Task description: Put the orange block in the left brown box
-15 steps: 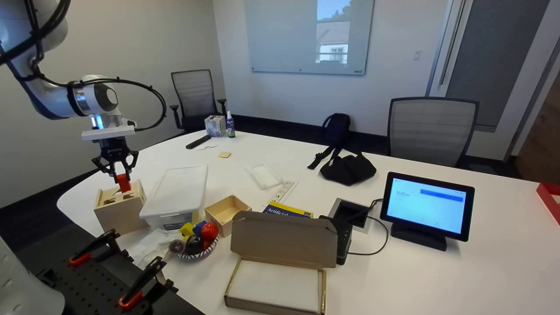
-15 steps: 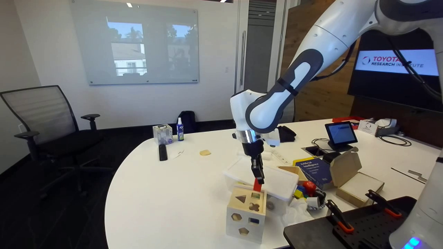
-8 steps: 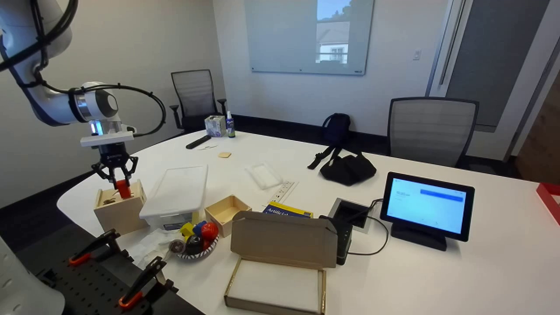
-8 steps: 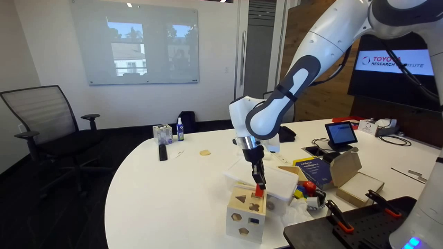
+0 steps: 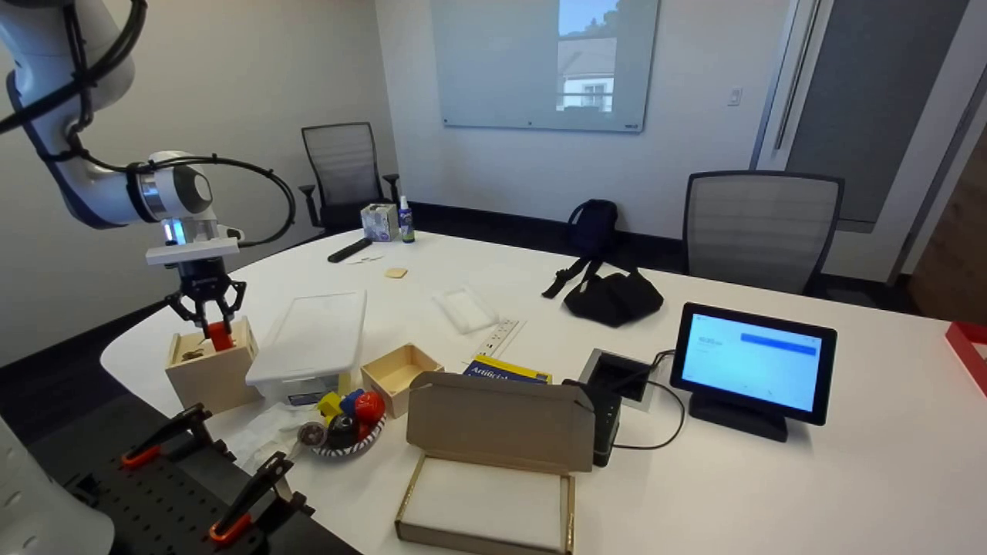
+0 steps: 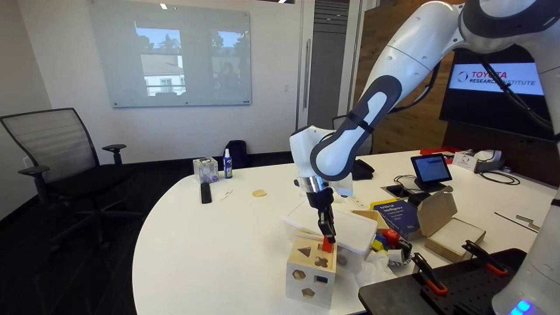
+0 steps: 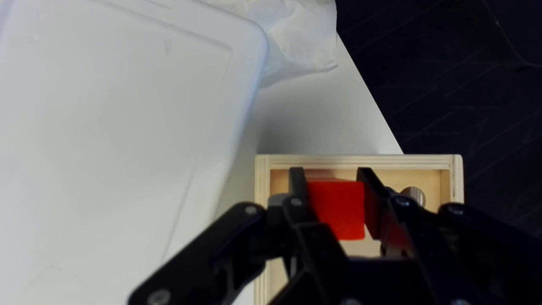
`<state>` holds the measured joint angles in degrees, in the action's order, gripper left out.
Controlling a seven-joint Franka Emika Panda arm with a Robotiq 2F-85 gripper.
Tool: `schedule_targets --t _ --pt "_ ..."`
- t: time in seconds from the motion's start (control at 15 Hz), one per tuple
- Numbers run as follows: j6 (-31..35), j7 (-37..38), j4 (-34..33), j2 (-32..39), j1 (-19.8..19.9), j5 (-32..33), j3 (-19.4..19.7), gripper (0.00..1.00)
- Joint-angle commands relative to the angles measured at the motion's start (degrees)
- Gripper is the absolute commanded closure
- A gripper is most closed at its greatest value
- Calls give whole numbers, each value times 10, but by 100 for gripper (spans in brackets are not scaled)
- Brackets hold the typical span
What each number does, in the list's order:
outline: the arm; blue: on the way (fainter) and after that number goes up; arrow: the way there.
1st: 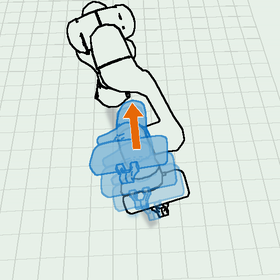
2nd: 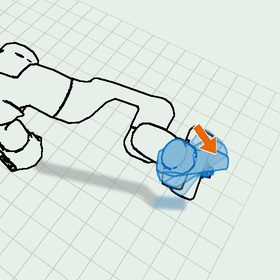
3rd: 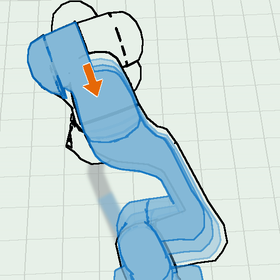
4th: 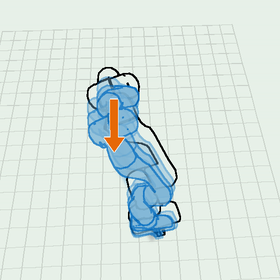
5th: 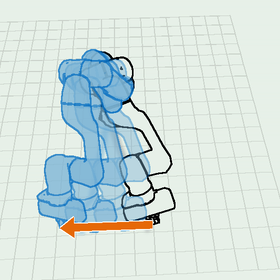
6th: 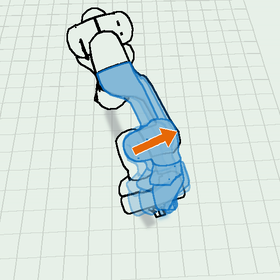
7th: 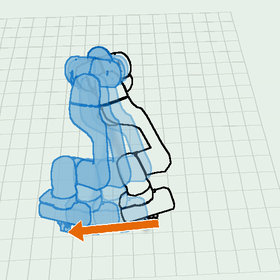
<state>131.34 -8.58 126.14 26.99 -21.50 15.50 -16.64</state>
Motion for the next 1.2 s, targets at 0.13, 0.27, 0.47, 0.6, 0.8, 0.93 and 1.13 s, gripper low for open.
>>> schedule_targets --t 0.13,0.27,0.47,0.6,0.8,0.93,1.13 --pt "9 21 -20 15 -10 12 9 92" --pt "9 21 -25 19 -11 12 9 92" --pt "8 21 -29 26 -12 13 11 92" --pt "8 20 -31 33 -12 11 11 92" --pt "9 19 -32 38 -13 11 11 92" --pt "12 19 -31 38 -12 10 10 40" --pt "16 18 -26 32 -11 9 10 19"
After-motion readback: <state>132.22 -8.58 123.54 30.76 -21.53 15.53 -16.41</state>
